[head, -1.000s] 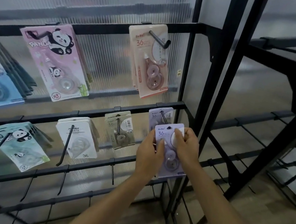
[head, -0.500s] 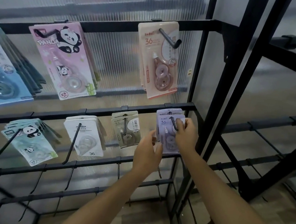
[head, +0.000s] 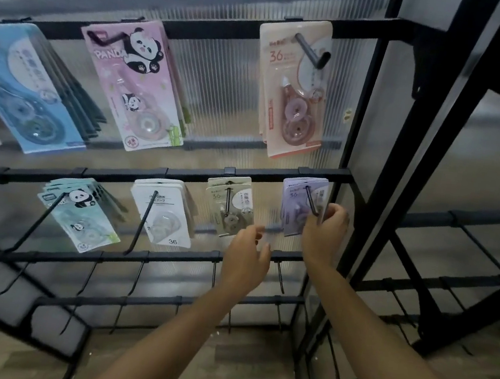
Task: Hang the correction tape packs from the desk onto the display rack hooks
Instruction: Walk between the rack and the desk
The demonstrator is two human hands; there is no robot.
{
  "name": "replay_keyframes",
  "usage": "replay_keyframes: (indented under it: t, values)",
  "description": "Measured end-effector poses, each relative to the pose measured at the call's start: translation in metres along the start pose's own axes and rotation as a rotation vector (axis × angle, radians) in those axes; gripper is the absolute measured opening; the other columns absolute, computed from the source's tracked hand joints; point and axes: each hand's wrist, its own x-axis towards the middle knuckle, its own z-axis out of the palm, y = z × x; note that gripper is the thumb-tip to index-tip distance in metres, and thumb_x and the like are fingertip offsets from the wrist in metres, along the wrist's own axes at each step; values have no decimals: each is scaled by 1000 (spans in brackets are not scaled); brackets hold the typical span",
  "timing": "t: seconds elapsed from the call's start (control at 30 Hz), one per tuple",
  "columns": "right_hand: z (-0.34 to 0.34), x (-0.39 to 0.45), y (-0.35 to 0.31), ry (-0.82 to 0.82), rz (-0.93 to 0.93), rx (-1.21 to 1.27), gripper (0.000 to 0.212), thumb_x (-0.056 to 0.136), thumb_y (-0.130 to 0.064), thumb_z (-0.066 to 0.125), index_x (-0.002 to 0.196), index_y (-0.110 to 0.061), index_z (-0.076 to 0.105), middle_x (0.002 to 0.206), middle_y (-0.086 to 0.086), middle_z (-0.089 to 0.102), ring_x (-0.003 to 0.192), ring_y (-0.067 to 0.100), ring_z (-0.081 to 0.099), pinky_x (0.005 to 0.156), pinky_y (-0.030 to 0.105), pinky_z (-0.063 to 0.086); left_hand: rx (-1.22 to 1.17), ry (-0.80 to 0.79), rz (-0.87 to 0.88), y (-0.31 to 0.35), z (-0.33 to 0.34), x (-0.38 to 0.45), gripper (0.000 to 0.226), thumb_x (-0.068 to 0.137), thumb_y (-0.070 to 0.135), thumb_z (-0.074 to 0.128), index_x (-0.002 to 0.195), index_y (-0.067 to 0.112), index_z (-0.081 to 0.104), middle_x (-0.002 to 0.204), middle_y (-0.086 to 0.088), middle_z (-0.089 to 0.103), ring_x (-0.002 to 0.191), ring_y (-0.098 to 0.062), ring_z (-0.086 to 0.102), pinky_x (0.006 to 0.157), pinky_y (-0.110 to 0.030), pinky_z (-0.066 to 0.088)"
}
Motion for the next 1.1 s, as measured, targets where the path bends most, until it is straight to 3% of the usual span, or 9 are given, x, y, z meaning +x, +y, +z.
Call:
replay_keyframes:
  t: [0.17, 0.37, 0.53, 0.63, 0.7, 0.8, 1.1]
  values:
    - [4, -52, 7, -153, -8, -106, 6, 95, -25, 52, 99, -21, 50, 100, 2, 55, 92, 16, 55, 78, 28, 47, 35, -8, -26, -19, -10, -17, 34, 96, 21, 54, 129, 14, 52, 121, -1, 59, 110, -13, 55, 95, -30, 47]
    - [30, -133, 4, -464, -207, -202, 17, 96, -13, 49, 102, -9, 63, 98, 4, 62, 95, 20, 56, 84, 29, 43, 145, 41, -59, -73, -56, -58, 28, 96, 24, 52, 124, 21, 57, 120, 3, 61, 105, -5, 53, 85, -12, 38]
    - [68, -226, -22, -716, -457, -205, 16, 95, -10, 53, 100, -7, 68, 100, 8, 68, 94, 22, 60, 88, 26, 38, 268, 123, -199, -134, -128, -116, 38, 97, 24, 49, 134, 14, 52, 129, -6, 58, 118, -20, 53, 99, -32, 43]
    - [93, -292, -41, -888, -585, -220, 18, 95, -11, 52, 97, -8, 70, 101, 8, 69, 95, 24, 60, 84, 16, 32, 323, 170, -293, -171, -179, -164, 38, 97, 24, 46, 133, 16, 52, 128, -7, 58, 115, -22, 53, 95, -35, 45]
    - [108, -342, -57, -994, -640, -224, 21, 96, -12, 50, 101, -9, 71, 105, 8, 68, 99, 25, 58, 89, 25, 38, 364, 212, -344, -195, -215, -202, 37, 98, 24, 44, 134, 16, 51, 128, -7, 57, 114, -23, 53, 92, -35, 45]
    - [125, -423, -85, -1083, -762, -151, 25, 93, -11, 48, 93, -4, 71, 94, 13, 69, 87, 31, 61, 79, 37, 47, 401, 286, -453, -230, -269, -266, 37, 99, 25, 41, 134, 17, 50, 125, -9, 57, 111, -28, 54, 89, -37, 45]
    - [156, -663, -140, -1382, -908, -79, 18, 93, -11, 54, 101, -8, 70, 102, 8, 70, 96, 29, 60, 84, 31, 37, 447, 509, -752, -314, -412, -462, 41, 99, 26, 42, 137, 13, 49, 134, -9, 55, 122, -27, 49, 101, -32, 37]
